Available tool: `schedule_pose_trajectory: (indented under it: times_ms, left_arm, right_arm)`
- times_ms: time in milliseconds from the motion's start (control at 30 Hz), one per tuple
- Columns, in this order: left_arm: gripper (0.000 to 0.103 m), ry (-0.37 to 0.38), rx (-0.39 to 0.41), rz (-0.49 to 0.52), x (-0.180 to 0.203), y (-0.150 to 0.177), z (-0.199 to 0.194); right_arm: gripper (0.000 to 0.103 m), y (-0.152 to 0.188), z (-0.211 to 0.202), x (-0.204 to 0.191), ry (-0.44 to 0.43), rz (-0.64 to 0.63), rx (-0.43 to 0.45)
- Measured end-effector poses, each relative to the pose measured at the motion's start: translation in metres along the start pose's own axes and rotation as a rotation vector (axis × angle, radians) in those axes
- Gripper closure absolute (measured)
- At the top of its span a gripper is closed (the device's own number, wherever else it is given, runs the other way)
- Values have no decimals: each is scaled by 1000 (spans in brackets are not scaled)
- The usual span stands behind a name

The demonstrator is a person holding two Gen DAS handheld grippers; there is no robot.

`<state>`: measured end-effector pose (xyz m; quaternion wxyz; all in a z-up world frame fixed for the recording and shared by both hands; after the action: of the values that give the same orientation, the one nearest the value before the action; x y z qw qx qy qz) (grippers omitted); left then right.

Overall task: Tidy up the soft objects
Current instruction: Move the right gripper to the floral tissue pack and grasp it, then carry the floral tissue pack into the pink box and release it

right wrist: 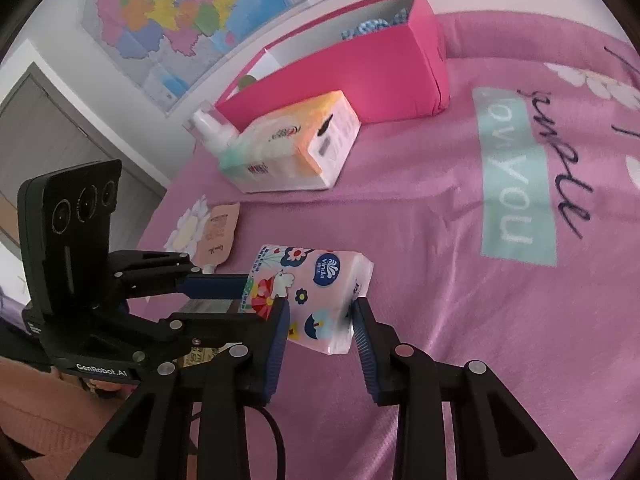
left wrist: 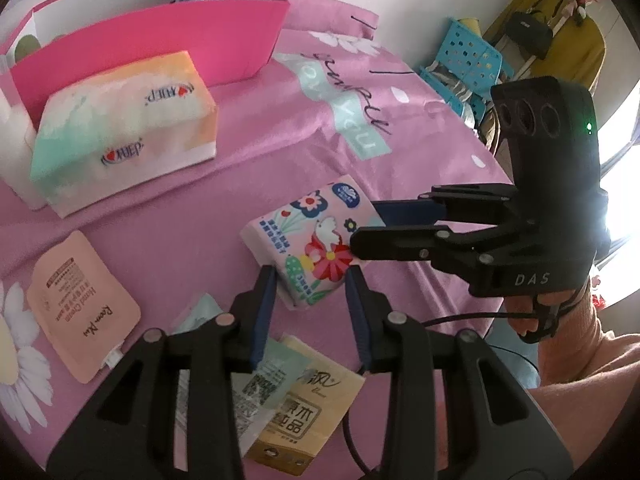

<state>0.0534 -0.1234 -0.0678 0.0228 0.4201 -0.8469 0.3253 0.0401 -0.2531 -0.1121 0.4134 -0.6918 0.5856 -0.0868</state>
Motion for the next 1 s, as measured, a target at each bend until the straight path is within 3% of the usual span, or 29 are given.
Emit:
schedule_pose_trajectory:
  times_ms: [400,1000]
  left_arm:
    - [66,-5,81,29,9,-17,-25]
    - [65,-99,215,75,4,-61,-59]
  right_arm:
    - [70,-21,-22,-15,28,-79,61]
    - [70,-86,-45,-42,45,-227,181]
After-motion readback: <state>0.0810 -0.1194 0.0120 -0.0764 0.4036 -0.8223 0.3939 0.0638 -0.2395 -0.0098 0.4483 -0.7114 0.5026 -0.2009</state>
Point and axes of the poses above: each gripper's, at about its wrist camera, not at the fingertips, and z roughly the way its jaws point, x to its right, y to its underside, the point moved 1 cm from there along z, roughly the way its jaws point, and after that the axes turned 5 degrees about x, right-handed, at the moved point
